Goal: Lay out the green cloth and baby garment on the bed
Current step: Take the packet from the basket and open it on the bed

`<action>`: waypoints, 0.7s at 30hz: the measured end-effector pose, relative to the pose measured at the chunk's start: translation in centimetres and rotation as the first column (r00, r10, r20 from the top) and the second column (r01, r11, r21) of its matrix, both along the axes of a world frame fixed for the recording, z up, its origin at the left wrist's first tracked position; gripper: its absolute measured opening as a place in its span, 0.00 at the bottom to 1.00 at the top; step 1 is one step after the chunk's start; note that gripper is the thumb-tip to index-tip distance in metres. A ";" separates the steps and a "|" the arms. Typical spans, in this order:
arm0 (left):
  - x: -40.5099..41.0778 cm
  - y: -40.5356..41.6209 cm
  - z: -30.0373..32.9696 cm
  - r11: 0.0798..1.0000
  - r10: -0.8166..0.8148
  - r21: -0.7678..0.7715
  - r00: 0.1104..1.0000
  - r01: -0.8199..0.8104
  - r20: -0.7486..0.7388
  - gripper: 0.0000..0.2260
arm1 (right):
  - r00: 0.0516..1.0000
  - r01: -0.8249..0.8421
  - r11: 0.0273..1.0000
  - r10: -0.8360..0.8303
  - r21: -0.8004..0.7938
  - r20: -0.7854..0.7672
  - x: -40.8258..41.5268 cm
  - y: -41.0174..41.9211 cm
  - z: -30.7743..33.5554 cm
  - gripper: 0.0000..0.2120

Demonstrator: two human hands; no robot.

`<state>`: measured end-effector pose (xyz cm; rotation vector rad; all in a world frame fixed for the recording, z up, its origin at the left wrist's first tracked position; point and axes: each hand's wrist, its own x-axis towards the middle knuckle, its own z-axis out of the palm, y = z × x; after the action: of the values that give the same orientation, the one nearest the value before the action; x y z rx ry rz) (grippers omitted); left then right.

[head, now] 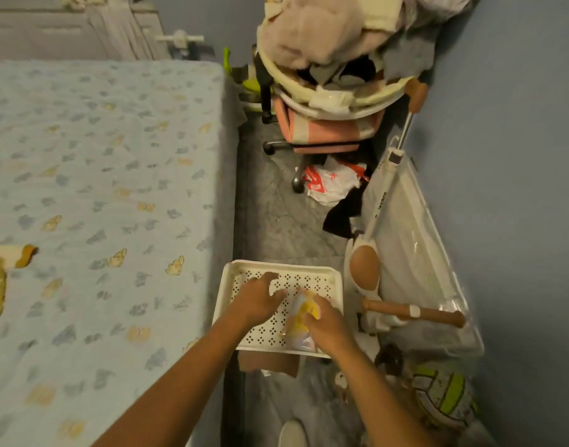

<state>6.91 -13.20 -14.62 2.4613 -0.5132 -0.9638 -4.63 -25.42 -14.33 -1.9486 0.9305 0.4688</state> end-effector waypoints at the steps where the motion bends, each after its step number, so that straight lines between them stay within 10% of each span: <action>1: -0.6 -0.1 -2.1 1.000 -0.012 0.003 0.999 0.012 -0.034 0.24 | 1.000 0.007 1.000 -0.007 0.005 -0.010 0.0 0.4 -1.7 0.22; 10: -3.5 -0.6 -11.3 0.945 -0.094 -0.324 0.989 0.052 -0.113 0.26 | 0.991 0.130 0.990 -0.129 -0.050 0.035 -0.2 1.1 -9.2 0.33; 21: -2.4 1.7 -9.7 0.870 0.094 -0.459 0.975 -0.178 -0.201 0.27 | 0.950 0.152 0.944 -0.221 0.292 0.221 2.0 1.0 -8.1 0.41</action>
<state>4.47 -11.54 -24.29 1.9255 -0.4460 -0.8609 -2.65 -24.46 -22.42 -1.6069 0.8310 0.2181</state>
